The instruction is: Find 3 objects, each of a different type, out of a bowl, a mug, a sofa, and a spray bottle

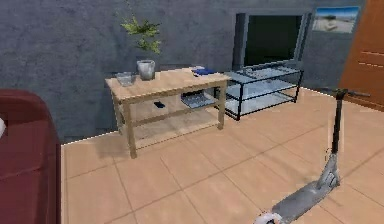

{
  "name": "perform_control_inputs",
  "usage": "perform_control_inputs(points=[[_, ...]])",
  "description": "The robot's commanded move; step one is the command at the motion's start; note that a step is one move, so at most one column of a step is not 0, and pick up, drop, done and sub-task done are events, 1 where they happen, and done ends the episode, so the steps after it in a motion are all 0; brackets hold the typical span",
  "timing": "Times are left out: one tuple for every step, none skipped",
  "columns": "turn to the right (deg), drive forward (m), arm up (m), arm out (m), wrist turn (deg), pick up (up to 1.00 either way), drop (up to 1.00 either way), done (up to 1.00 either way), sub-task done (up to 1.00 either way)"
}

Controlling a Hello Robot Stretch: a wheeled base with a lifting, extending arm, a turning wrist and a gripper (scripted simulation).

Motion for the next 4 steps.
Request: perform_control_inputs(points=[[30.0, 0.0, 0.0, 0.0, 0.0, 0.0, 0.0, 0.0, 0.0], [0.0, 0.3, 0.0, 0.0, 0.0, 0.0, 0.0, 0.0, 0.0], [-45.0, 0.0, 0.0, 0.0, 0.0, 0.0, 0.0, 0.0, 0.0], [-21.0, 0.0, 0.0, 0.0, 0.0, 0.0, 0.0, 0.0, 0.0]])
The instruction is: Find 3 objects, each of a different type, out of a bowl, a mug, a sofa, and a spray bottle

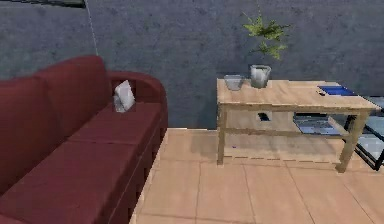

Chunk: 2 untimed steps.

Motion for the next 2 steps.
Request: perform_control_inputs(points=[[0.0, 1.0, 0.0, 0.0, 0.0, 0.0, 0.0, 0.0, 0.0], [6.0, 0.0, 0.0, 0.0, 0.0, 0.0, 0.0, 0.0, 0.0]])
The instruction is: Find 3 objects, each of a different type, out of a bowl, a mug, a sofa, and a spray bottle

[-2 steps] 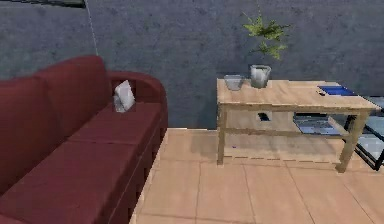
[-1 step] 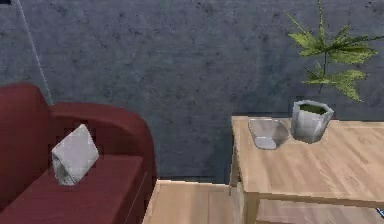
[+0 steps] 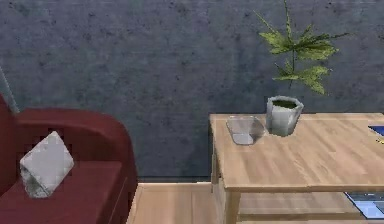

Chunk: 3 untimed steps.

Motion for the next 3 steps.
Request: perform_control_inputs(points=[[0.0, 0.15, 0.0, 0.0, 0.0, 0.0, 0.0, 0.0, 0.0], [18.0, 0.0, 0.0, 0.0, 0.0, 0.0, 0.0, 0.0, 0.0], [0.0, 0.0, 0.0, 0.0, 0.0, 0.0, 0.0, 0.0, 1.0]])
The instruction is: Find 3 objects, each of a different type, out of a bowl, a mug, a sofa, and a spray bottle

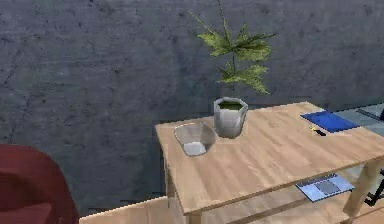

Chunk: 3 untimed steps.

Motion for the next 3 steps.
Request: perform_control_inputs(points=[[45.0, 0.0, 0.0, 0.0, 0.0, 0.0, 0.0, 0.0, 0.0], [45.0, 0.0, 0.0, 0.0, 0.0, 0.0, 0.0, 0.0, 0.0], [45.0, 0.0, 0.0, 0.0, 0.0, 0.0, 0.0, 0.0, 0.0]])
